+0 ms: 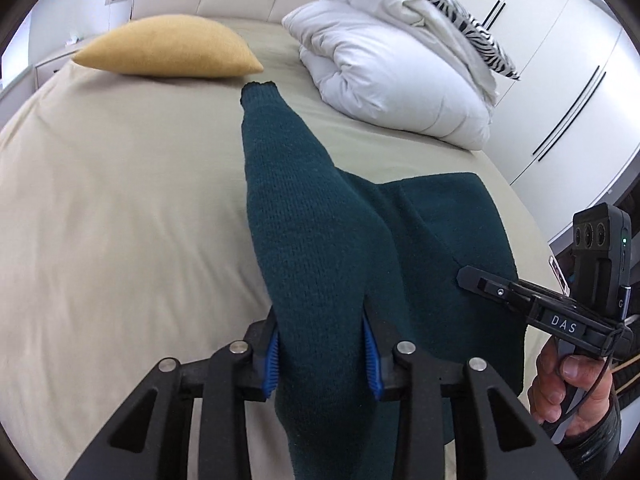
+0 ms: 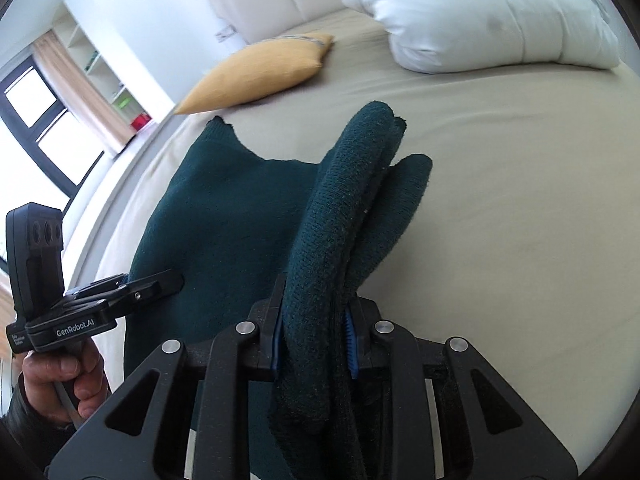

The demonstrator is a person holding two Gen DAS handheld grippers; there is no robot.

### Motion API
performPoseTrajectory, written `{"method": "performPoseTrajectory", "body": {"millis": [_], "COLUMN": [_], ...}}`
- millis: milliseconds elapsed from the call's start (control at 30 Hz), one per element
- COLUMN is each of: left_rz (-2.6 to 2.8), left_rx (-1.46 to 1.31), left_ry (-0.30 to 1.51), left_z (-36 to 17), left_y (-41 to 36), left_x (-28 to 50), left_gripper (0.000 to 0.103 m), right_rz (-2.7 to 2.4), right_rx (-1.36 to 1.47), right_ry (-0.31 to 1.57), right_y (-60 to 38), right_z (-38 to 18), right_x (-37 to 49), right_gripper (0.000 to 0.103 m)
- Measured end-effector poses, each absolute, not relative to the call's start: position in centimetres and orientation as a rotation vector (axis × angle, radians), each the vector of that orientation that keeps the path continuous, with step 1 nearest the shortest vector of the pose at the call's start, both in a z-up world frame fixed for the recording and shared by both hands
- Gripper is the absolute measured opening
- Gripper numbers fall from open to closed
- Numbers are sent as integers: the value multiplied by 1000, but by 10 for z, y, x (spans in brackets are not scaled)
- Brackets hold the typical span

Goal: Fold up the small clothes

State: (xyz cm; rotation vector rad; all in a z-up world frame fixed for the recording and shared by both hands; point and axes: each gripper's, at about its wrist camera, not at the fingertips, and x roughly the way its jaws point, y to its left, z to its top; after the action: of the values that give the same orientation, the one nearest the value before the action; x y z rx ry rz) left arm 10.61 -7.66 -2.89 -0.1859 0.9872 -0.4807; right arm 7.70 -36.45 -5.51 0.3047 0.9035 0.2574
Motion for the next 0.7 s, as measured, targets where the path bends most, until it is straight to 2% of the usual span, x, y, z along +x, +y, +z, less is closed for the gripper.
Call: {"method": "performPoseTrajectory", "body": {"millis": [467,700], "left_rz": [-423,-383], "left_rx": [-201,-254], "left_ry": [911,935], "left_z": [8,-13], "left_y": [15,54], "left_x": [-21,-50], "left_gripper": [37,37], "right_rz": [424,495], "right_rx": [226,259], "right_ry": [868,909], "right_y": [-223,-177], "right_z": [-15,-42], "right_x": [-29,-67], "right_gripper": [21,21]}}
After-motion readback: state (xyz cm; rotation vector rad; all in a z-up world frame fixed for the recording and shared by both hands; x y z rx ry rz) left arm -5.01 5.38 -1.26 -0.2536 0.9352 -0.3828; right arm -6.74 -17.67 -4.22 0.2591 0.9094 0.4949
